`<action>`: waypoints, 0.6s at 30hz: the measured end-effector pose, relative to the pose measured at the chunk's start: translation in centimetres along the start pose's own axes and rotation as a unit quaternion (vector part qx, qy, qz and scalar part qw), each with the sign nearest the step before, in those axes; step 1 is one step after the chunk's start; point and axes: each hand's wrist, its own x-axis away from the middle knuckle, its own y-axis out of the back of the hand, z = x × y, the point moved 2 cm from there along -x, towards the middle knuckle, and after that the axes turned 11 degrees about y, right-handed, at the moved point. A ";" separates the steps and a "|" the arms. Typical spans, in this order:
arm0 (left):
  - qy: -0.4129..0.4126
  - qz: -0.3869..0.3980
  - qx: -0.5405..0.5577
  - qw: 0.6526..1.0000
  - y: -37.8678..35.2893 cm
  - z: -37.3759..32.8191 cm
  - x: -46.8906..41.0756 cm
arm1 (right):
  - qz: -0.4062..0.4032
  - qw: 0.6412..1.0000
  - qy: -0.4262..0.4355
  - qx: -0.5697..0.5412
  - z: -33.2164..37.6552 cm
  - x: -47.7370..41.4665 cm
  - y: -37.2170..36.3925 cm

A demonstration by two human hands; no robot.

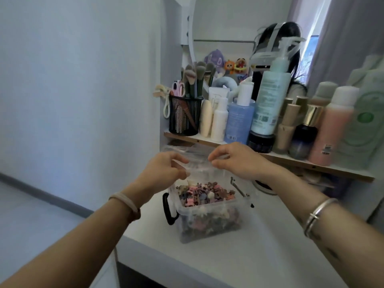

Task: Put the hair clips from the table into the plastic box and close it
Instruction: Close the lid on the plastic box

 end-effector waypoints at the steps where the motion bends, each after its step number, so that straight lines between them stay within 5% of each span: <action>1: 0.000 -0.015 0.018 1.000 0.4 0.4 -0.4 | 0.016 1.000 -0.002 0.005 0.0 -0.8 -0.3; 7: 0.055 -0.118 0.067 0.989 2.2 3.4 -2.7 | 0.099 0.991 -0.023 0.089 -0.3 -4.8 -1.2; 18: 0.125 -0.059 0.131 0.982 1.2 5.3 -4.7 | 0.184 0.981 -0.057 0.001 -1.6 -5.6 -2.6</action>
